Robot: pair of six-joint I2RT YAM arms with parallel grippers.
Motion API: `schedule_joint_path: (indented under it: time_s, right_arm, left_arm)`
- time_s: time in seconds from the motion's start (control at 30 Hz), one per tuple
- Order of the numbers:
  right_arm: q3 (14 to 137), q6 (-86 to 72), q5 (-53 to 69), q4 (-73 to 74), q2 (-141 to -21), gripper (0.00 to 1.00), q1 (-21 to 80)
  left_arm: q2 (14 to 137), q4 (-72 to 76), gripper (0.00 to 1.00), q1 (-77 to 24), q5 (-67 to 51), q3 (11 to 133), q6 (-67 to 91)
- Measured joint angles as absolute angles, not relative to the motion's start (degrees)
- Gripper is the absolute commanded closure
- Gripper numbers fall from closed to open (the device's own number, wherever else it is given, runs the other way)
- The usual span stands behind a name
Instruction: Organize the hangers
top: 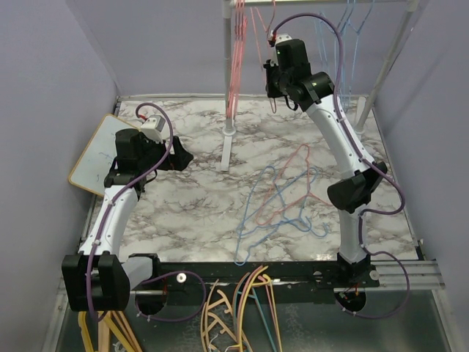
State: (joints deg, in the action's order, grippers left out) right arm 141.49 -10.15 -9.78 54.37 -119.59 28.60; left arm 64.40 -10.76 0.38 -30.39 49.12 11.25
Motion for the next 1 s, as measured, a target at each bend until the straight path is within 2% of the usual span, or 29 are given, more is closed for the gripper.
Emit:
schedule_joint_path:
  time_s: [0.23, 0.33, 0.37, 0.43, 0.47, 0.5, 0.53, 0.57, 0.73, 0.8, 0.87, 1.0]
  right_arm:
    - [141.7, -9.3, -11.1, 53.1, -120.5, 0.98, 32.0]
    - [142.0, -9.2, -11.2, 52.4, -120.8, 0.92, 33.1]
    - [142.1, -9.1, -11.1, 52.4, -120.8, 0.83, 33.3]
    - [142.3, -9.1, -11.1, 52.2, -120.8, 0.46, 33.5]
    - [142.3, -9.0, -10.9, 52.3, -120.8, 0.33, 33.5]
    - [142.3, -8.6, -10.9, 52.4, -120.8, 0.2, 33.5]
    - [142.3, -8.7, -10.9, 52.4, -120.8, 0.14, 33.5]
    - [142.3, -8.2, -10.9, 52.5, -120.8, 0.03, 33.5]
    - [136.1, -7.6, -12.4, 52.6, -115.5, 0.0, 33.5]
    - [129.0, -7.8, -13.0, 52.0, -108.8, 0.0, 33.6]
    - [121.9, -8.3, -13.1, 51.4, -101.4, 0.0, 33.6]
    - [109.3, -9.4, -12.6, 49.4, -83.9, 0.0, 33.6]
  left_arm:
    - [64.9, -10.5, 0.04, 0.4, -31.3, 48.7, 11.6]
    - [64.9, -10.3, 0.04, 0.4, -32.4, 48.6, 11.7]
    - [64.9, -10.1, 0.04, 0.4, -33.0, 48.5, 11.7]
    - [64.9, -9.9, 0.04, 0.4, -34.2, 48.1, 11.5]
    - [64.9, -10.2, 0.03, 0.4, -34.7, 48.0, 10.9]
    - [65.1, -10.8, 0.03, 0.3, -35.2, 48.0, 10.0]
    - [65.3, -12.0, 0.04, 0.2, -35.9, 48.2, 8.4]
    - [65.5, -12.9, 0.04, 0.1, -36.2, 48.4, 7.2]
    - [70.4, -23.3, 0.08, -3.9, -36.4, 53.3, -3.0]
    - [71.6, -26.4, 0.07, -7.6, -35.3, 54.3, -6.1]
    - [71.5, -28.3, 0.01, -11.7, -34.2, 54.4, -7.6]
    - [70.7, -30.2, 0.01, -18.7, -34.5, 54.3, -8.6]
